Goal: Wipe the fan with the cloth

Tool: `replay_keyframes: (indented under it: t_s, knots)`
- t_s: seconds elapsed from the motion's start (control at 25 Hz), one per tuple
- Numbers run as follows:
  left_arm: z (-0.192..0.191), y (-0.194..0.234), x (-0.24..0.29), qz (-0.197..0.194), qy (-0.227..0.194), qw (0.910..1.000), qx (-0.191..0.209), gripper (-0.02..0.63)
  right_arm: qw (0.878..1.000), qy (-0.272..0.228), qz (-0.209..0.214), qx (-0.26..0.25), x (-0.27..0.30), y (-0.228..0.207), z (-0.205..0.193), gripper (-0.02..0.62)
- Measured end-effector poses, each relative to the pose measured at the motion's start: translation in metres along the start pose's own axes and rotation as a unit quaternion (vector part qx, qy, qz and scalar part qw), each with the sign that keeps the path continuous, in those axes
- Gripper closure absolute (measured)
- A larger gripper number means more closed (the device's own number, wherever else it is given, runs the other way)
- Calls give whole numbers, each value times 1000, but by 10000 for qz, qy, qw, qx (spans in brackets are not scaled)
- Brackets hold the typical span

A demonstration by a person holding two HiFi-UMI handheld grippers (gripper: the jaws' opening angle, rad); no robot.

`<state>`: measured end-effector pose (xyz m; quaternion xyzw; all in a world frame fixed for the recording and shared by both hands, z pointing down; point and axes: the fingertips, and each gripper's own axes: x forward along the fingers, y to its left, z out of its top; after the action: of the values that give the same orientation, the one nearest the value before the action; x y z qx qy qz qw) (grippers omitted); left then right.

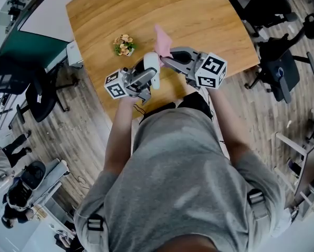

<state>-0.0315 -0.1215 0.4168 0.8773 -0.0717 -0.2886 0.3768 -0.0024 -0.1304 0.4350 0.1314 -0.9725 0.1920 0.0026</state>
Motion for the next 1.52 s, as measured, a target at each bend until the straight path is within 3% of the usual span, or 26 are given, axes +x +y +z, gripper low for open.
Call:
replay_keyframes:
  t_s: [0.32,0.68,0.92,1.12,1.28,1.52]
  knots:
    - [14,8,-12,190,-169,9997,56,235,9995,283,-37,99,12,23,-29,561]
    - [26,8,-13,34,-570,9983,-138,235,9992,263,15,288,14,41,-47,561]
    - [34,18,-20,195,-647,9977,-86,235,9975,659,209,168,18,61,-71,561]
    - [23,29,-19,447,-376,9983,-6,236,9972,607,443,-18,30,78,-60,561]
    - [13,27,-12,395,-276,9988,-84,235,9980,512,374,-86,38,75,-48,561]
    - [20,24,-17,330,-374,9987,-85,236,9994,244,71,236,28,59,-42,561]
